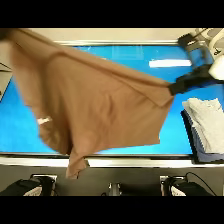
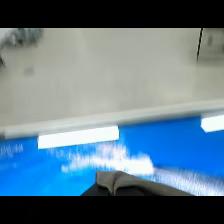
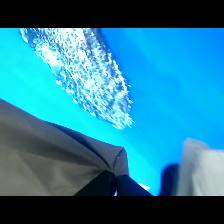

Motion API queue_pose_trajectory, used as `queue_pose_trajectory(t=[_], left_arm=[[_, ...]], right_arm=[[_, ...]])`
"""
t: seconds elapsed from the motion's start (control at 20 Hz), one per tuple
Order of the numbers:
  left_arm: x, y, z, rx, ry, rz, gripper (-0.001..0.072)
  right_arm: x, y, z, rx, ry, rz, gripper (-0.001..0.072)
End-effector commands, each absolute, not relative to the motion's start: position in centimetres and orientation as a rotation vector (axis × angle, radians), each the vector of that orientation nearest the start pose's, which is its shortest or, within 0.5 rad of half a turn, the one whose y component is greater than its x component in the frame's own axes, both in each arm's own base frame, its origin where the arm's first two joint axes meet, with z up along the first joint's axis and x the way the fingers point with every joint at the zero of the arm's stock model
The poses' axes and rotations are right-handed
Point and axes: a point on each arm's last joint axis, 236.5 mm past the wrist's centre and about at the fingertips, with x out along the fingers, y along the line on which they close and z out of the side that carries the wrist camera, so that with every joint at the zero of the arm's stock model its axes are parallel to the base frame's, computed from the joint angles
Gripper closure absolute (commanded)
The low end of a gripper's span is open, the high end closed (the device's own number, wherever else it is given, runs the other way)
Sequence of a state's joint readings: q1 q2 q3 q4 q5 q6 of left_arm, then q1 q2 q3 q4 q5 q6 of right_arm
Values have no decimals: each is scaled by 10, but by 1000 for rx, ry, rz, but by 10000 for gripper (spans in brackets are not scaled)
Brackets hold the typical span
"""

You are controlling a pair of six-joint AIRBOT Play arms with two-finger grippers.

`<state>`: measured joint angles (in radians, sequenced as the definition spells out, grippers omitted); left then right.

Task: Fold the shirts.

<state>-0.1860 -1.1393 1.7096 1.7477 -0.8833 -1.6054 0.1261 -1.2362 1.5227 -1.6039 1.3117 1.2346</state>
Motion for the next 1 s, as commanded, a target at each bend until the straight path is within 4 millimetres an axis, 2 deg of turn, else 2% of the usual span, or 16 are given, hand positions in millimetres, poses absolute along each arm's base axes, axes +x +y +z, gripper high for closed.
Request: queue_pose_trajectory(t=[0.0, 0.1, 0.15, 0.25, 0.35, 0.4, 0.45, 0.5, 0.55, 0.6, 0.7, 0.75, 0.8, 0.85, 0.9, 0.95], left_arm=[[514, -62, 231, 195, 577, -71, 684], [527, -67, 177, 194, 702, -80, 683], [527, -69, 150, 195, 779, -82, 682], [515, -69, 93, 152, 968, -63, 682], [492, -76, 44, 98, 1168, -64, 663], [480, -80, 26, 85, 1251, -76, 581], [469, -82, 16, 83, 1312, -91, 479], [460, -80, 13, 115, 1356, -115, 279], [451, -73, 15, 139, 1390, -127, 150], [440, -62, 20, 142, 1424, -123, 151], [423, -44, 37, 71, 1452, -131, 173], [414, -43, 44, -12, 1454, -152, 174], [402, -44, 48, -114, 1457, -182, 192], [387, -43, 45, -191, 1471, -195, 343], [367, -38, 34, -250, 1494, -184, 511], [346, -31, 17, -286, 1517, -154, 522]], right_arm=[[475, 75, 68, -293, 1008, 316, 685], [488, 83, 35, -236, 1042, 321, 685], [490, 87, 20, -215, 1065, 330, 685], [489, 92, -9, -189, 1126, 346, 685], [488, 96, -29, -166, 1166, 358, 683], [490, 97, -31, -162, 1164, 359, 607], [491, 97, -27, -169, 1158, 362, 414], [491, 94, -17, -201, 1146, 383, 227], [490, 86, -3, -254, 1135, 401, 84], [488, 70, 12, -305, 1134, 389, 44], [473, 20, 31, -313, 1182, 302, 44], [460, 1, 31, -268, 1233, 280, 50], [443, -13, 26, -207, 1305, 281, 115], [428, -23, 20, -176, 1363, 295, 176], [413, -30, 14, -173, 1419, 318, 185], [400, -32, 8, -183, 1465, 346, 185]])
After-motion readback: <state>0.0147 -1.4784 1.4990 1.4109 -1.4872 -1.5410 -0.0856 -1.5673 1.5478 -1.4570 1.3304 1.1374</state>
